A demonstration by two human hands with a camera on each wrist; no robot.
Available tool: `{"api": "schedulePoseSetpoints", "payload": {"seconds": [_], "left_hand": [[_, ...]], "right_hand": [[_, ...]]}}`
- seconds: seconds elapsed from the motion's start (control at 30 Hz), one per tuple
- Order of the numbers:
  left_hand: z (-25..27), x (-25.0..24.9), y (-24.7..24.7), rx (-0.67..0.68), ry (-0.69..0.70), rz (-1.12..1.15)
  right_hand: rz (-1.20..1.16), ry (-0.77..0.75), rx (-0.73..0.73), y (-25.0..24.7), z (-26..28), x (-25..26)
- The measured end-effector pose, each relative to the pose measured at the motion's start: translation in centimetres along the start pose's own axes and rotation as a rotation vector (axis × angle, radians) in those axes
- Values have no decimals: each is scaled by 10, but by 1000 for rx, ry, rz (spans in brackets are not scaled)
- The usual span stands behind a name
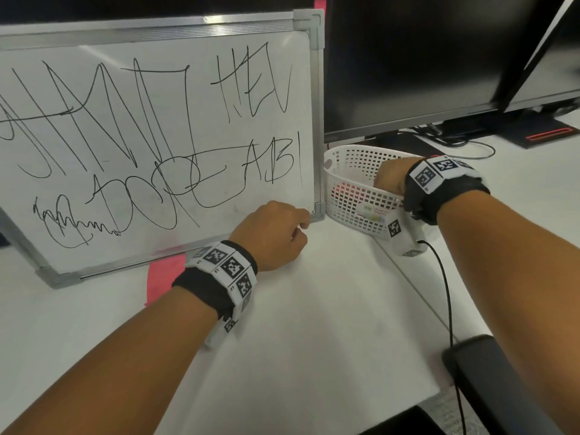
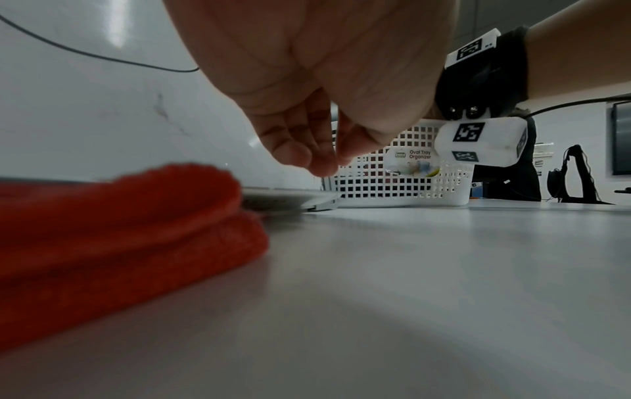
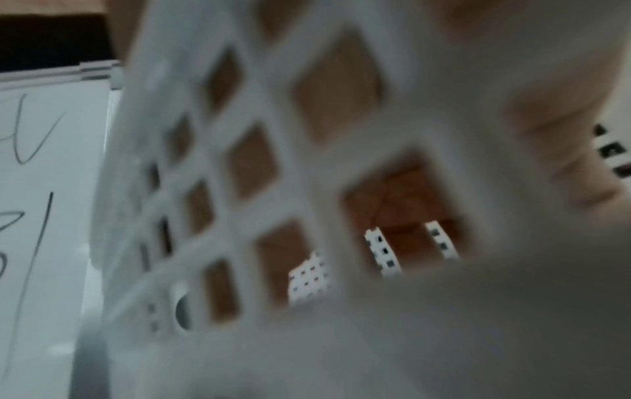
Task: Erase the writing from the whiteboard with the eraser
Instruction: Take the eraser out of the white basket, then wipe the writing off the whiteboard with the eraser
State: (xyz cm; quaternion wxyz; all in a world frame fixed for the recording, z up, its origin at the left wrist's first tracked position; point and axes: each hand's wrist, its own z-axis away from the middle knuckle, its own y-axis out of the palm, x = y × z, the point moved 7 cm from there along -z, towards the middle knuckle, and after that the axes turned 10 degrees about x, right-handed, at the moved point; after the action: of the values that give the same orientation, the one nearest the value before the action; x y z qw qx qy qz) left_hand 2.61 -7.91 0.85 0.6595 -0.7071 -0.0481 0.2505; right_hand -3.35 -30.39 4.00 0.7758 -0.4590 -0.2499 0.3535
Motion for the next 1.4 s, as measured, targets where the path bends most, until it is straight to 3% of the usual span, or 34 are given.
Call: {"api": "schedulePoseSetpoints", "payload": {"seconds": [0.1, 0.23, 0.37, 0.5, 0.6, 0.77, 0.97, 1.13, 1.27, 1.4], "left_hand": [[0, 1, -1, -9, -4, -3], [1, 3, -4, -41, -23, 3], [9, 9, -8, -57, -57, 8], [20, 17, -10, -59, -81, -11], [31, 25, -14, -63, -104, -12], [52, 42, -22, -98, -136, -5], [79, 78, -38, -138, -194, 70], [98, 102, -52, -184, -222, 209], [102, 113, -57, -125, -212, 132], [114, 120, -60, -175, -206, 121]], "right_hand": [[-276, 36, -81, -15, 15, -3], [-381, 12, -293, -33, 36, 7], [-471, -152, -506, -35, 62, 31], [-399, -284, -755, -38, 92, 57], [-412, -395, -841, -34, 110, 77], [-460, -694, -605, -9, 129, 132], [-408, -895, -302, 32, 117, 186], [-388, -949, -150, 45, 99, 216], [-297, -953, -10, 58, 91, 230], [-187, -932, 92, 73, 92, 231]]}}
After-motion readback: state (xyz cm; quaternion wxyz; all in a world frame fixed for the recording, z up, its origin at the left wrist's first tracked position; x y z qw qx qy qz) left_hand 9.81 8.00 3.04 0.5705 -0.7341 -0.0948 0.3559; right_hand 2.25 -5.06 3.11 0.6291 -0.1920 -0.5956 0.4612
